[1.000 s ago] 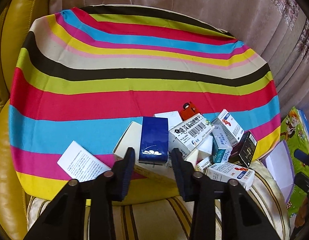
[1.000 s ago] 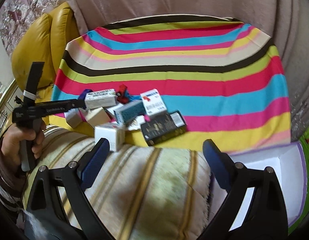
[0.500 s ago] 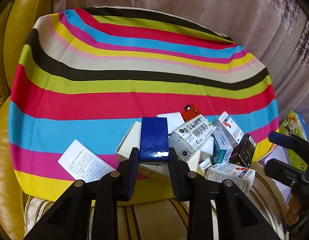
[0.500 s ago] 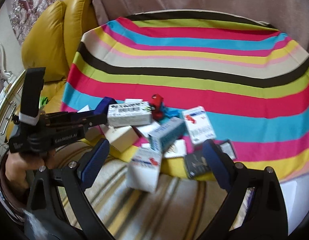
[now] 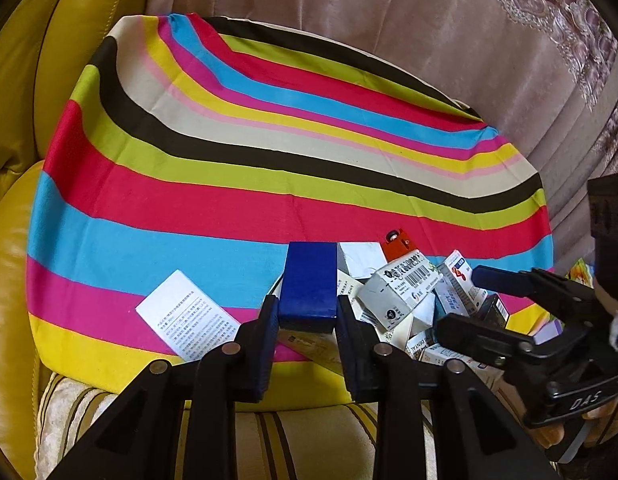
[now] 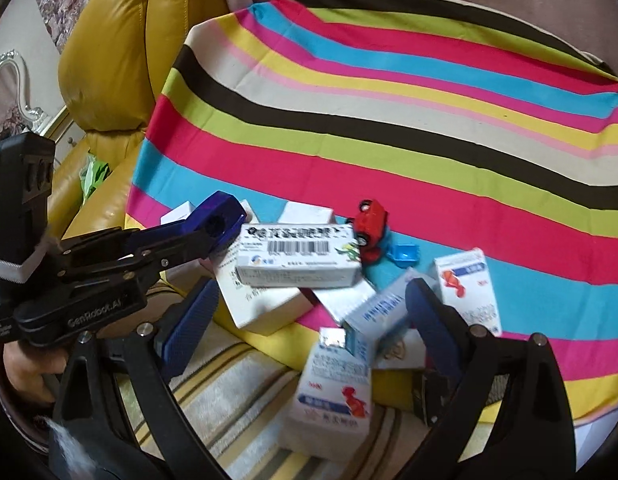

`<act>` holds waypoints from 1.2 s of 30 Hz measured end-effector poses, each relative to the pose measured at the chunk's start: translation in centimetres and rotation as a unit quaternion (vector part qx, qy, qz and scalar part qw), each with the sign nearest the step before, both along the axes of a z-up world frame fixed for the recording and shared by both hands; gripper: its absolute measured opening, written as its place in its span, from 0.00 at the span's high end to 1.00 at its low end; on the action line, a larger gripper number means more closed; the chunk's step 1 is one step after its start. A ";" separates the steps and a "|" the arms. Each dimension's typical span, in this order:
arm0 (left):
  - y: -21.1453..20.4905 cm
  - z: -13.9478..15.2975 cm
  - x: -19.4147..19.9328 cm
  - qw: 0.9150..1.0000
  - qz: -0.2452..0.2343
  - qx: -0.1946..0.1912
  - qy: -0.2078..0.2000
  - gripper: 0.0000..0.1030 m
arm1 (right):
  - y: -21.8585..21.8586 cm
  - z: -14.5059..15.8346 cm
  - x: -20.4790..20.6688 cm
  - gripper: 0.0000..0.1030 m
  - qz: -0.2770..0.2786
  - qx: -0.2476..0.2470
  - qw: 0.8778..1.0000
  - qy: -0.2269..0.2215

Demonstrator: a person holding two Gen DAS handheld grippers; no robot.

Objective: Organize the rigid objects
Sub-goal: 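Grasp the white barcode medicine box with the right gripper while the left holds the blue box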

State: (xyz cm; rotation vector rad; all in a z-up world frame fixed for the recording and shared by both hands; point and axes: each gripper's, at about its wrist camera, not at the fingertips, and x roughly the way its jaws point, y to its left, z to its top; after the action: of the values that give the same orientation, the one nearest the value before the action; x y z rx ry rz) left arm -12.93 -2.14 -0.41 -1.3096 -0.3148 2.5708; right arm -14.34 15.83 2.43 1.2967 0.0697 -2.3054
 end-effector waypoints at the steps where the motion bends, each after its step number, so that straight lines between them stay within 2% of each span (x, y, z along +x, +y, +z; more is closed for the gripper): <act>1: -0.1 0.0 0.0 1.000 0.002 0.002 0.000 0.72 | -0.3 -0.1 -0.2 0.07 0.004 -0.001 1.000 -0.003; 7: -0.4 -0.2 0.1 1.000 0.008 0.009 0.000 0.72 | -1.5 -0.9 -1.1 0.07 0.017 0.004 1.000 -0.018; 18: -0.4 -0.3 -0.1 1.000 0.009 0.010 0.000 0.72 | -1.9 -2.3 -2.5 0.07 0.004 -0.002 0.999 -0.045; 19: -0.4 -0.3 -0.1 1.000 0.009 0.010 0.000 0.72 | -2.0 -2.3 -2.5 0.08 0.005 -0.002 0.999 -0.045; 22: -0.3 -0.3 -0.1 1.000 0.008 0.009 0.001 0.72 | -2.0 -2.4 -2.4 0.22 0.006 0.002 0.999 -0.044; 23: -0.3 -0.3 -0.1 1.000 0.008 0.009 0.002 0.72 | -1.9 -2.4 -2.4 0.24 0.007 0.000 0.999 -0.044; 36: -0.2 0.5 0.9 1.000 0.014 0.009 0.018 0.72 | -0.3 -0.5 -0.2 0.24 -0.019 -0.014 1.000 -0.009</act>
State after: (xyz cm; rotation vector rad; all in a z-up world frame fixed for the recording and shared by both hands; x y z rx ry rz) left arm -12.02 -2.36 0.09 -1.2610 -0.3526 2.6047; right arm -14.55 15.51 1.91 1.3151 0.0079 -2.3171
